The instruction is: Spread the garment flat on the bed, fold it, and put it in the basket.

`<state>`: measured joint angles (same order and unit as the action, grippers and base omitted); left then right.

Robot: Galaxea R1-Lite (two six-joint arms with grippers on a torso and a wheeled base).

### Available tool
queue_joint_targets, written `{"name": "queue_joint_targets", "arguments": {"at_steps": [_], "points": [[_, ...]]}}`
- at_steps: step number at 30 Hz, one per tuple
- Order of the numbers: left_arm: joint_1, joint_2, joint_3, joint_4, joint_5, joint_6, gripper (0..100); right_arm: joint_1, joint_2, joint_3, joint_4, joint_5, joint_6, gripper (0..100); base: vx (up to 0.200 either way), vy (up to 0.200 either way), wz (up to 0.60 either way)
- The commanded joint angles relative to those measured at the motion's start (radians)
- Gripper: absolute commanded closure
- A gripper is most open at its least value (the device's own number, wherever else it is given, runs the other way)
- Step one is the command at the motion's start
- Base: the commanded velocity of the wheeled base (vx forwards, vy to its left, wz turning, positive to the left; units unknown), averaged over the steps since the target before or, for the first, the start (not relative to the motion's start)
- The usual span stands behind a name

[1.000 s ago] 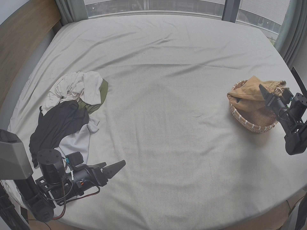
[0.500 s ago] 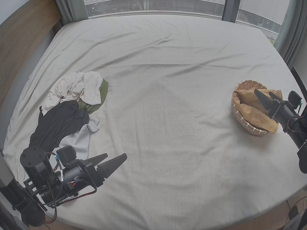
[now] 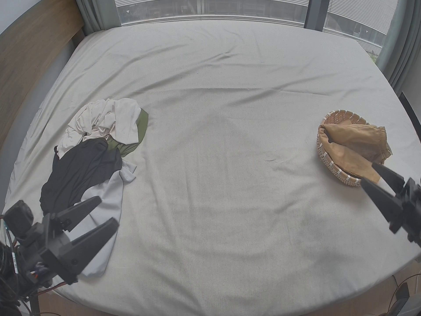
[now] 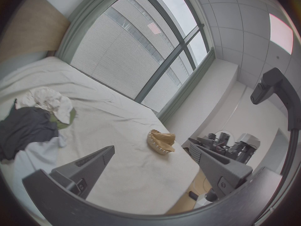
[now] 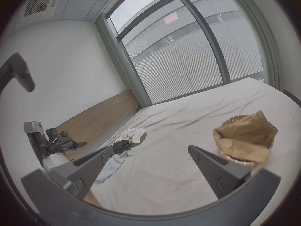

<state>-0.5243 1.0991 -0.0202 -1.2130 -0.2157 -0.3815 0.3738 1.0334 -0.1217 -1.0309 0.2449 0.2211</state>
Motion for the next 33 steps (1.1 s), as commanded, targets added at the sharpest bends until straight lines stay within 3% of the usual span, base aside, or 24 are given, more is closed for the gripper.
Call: {"name": "queue_joint_targets", "arguments": {"at_steps": [1,4,8,12,13,18,22,24,26,30,33], "points": [[0.247,-0.541,0.016,0.455,-0.031,0.093,0,-0.018,-0.590,0.114,0.423,0.005,0.006,0,0.000,0.000,0.00],[0.302,-0.667,0.005,0.624,-0.039,0.095,0,-0.113,-0.786,0.088,0.623,0.024,0.001,0,0.000,0.000,0.00],[0.354,-0.771,-0.032,0.802,-0.047,0.096,0,-0.142,-0.949,0.024,0.874,0.062,0.004,0,0.000,0.000,0.00],[0.425,-0.860,-0.017,0.886,-0.074,0.096,0,-0.144,-0.929,0.033,0.850,0.005,0.006,0,0.000,0.000,0.00],[0.440,-0.874,-0.015,0.906,-0.080,0.096,0,-0.179,-0.929,0.034,0.858,-0.047,0.004,0,0.000,0.000,0.00],[0.477,-0.956,-0.007,0.991,-0.086,0.102,0,-0.378,-0.949,0.025,0.930,-0.032,-0.032,0,0.000,0.000,0.00],[0.527,-1.033,0.016,1.044,-0.090,0.147,0,-0.385,-1.003,0.099,0.974,-0.059,-0.118,0,0.000,0.000,0.00],[0.540,-1.072,0.019,1.126,-0.071,0.210,0,-0.375,-1.020,0.116,0.982,-0.207,-0.161,0,0.000,0.000,0.00],[0.541,-1.070,0.019,1.150,-0.039,0.219,0,-0.375,-1.018,0.112,0.988,-0.296,-0.174,0,0.000,0.000,0.00],[0.541,-1.070,0.019,1.147,0.068,0.213,0,-0.377,-1.018,0.119,0.973,-0.378,-0.207,0,0.000,0.000,0.00],[0.543,-1.070,0.019,1.145,0.128,0.219,0,-0.375,-1.018,0.116,0.986,-0.374,-0.218,0,0.000,0.000,0.00]]}}
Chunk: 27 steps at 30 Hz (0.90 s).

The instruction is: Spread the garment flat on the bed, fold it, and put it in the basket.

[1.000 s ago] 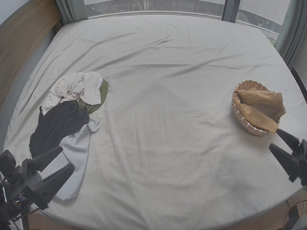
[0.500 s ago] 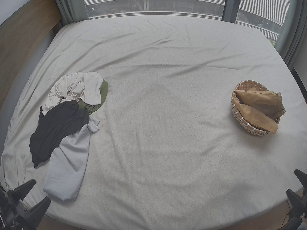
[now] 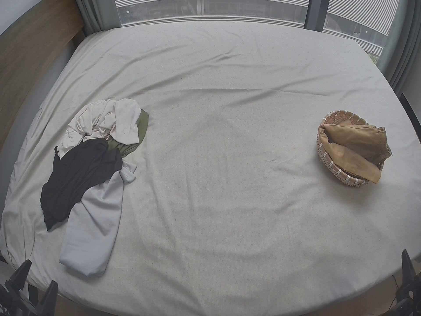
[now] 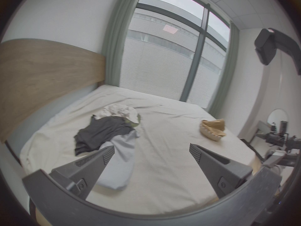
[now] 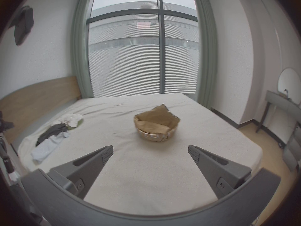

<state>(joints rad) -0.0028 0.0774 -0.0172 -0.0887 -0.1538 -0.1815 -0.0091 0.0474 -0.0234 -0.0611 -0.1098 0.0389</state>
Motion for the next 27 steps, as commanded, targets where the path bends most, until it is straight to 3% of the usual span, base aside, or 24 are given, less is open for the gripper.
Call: {"name": "queue_joint_targets", "arguments": {"at_steps": [1,3,7,10,12,16,22,27], "points": [[0.021,-0.048,0.016,0.021,0.066,0.019,0,0.008,-0.032,0.017,0.017,-0.019,-0.036,0,0.000,0.000,0.00],[0.021,-0.048,0.017,0.023,0.089,0.019,0,0.006,-0.032,0.016,0.018,0.039,-0.054,0,0.000,0.000,0.00],[0.021,-0.048,0.017,0.020,0.129,0.005,0,0.006,-0.032,0.019,0.015,0.053,-0.060,0,0.000,0.000,0.00],[0.021,-0.047,0.017,0.026,0.220,0.048,0,0.006,-0.034,0.023,0.012,0.209,-0.129,0,0.000,0.000,0.00],[0.021,-0.047,0.016,0.038,0.246,0.128,0,0.006,-0.034,0.023,0.012,0.182,-0.125,0,0.000,0.000,0.00],[0.021,-0.047,0.002,0.089,0.237,0.139,0,0.009,-0.034,0.020,0.078,0.087,-0.014,0,0.000,0.000,0.00],[0.021,-0.005,0.008,0.106,0.151,0.171,0,0.009,-0.035,0.022,0.063,0.096,-0.027,0,0.000,0.000,0.00],[0.043,-0.005,0.017,0.092,0.146,0.178,0,0.009,-0.035,0.022,0.061,0.098,-0.036,0,0.000,0.000,0.00]]}}
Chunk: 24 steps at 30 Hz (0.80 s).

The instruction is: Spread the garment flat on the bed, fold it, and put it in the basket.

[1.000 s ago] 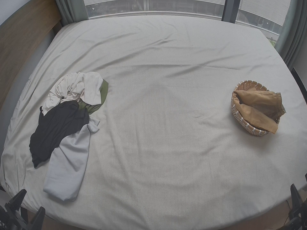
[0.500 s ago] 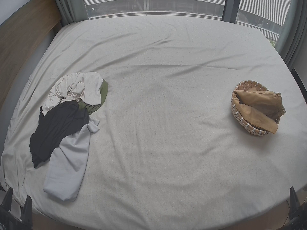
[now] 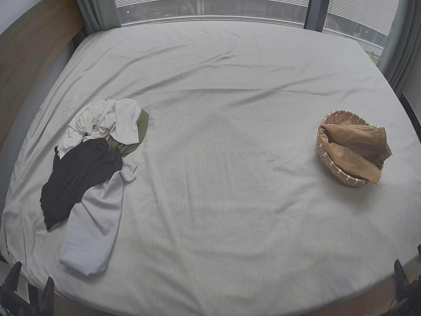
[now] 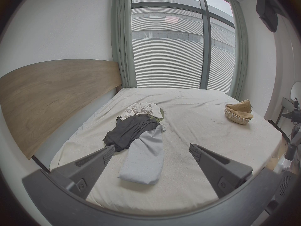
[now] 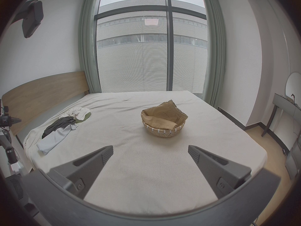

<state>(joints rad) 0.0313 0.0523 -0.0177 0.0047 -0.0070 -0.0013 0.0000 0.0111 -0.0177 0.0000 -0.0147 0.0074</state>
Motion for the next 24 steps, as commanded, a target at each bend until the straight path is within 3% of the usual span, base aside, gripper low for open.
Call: {"name": "queue_joint_targets", "arguments": {"at_steps": [1,7,24], "points": [[0.006,0.020,0.018,-0.002,0.002,-0.002,0,0.000,0.001,0.016,0.000,0.005,-0.007,0,0.000,0.000,0.00],[-0.034,-0.052,0.018,-0.002,0.002,0.003,0,0.000,0.001,0.016,0.002,0.018,-0.007,0,0.000,0.000,0.00],[-0.033,-0.048,0.018,-0.003,0.001,0.001,0,-0.002,0.001,0.016,0.000,0.016,-0.007,0,0.000,0.000,0.00]]}}
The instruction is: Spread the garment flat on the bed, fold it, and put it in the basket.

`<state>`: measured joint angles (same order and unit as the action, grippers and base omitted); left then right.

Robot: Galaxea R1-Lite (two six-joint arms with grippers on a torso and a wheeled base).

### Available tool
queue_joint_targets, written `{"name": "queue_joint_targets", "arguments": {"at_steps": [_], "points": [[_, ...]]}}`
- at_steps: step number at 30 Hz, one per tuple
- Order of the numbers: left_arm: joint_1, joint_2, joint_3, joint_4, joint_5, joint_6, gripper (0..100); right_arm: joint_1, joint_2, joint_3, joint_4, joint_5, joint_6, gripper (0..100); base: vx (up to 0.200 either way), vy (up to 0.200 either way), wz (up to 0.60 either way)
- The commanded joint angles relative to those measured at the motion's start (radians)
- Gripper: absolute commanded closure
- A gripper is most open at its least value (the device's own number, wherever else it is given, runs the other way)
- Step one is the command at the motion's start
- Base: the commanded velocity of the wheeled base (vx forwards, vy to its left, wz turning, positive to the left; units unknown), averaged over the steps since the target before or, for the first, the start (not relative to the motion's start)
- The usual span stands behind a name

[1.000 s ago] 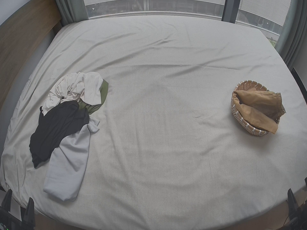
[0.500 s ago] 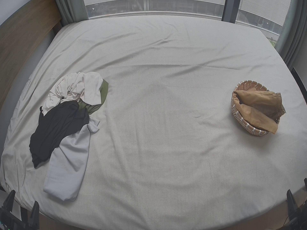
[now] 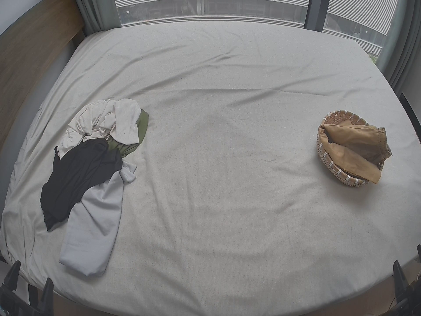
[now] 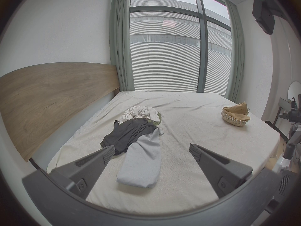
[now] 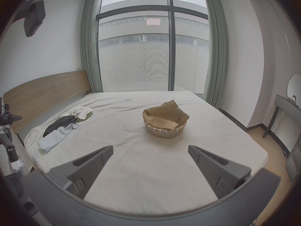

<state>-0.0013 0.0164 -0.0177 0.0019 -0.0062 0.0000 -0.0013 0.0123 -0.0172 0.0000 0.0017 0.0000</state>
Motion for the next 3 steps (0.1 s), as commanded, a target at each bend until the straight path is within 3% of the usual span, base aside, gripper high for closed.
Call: {"name": "queue_joint_targets", "arguments": {"at_steps": [1,3], "points": [[0.000,-0.012,0.018,0.001,0.000,-0.002,0,0.000,0.000,0.016,0.000,0.000,0.002,0,0.000,0.000,0.00],[0.000,-0.012,0.018,0.000,0.000,0.000,0,0.001,0.000,0.016,0.000,0.000,0.003,0,0.000,0.000,0.00]]}}
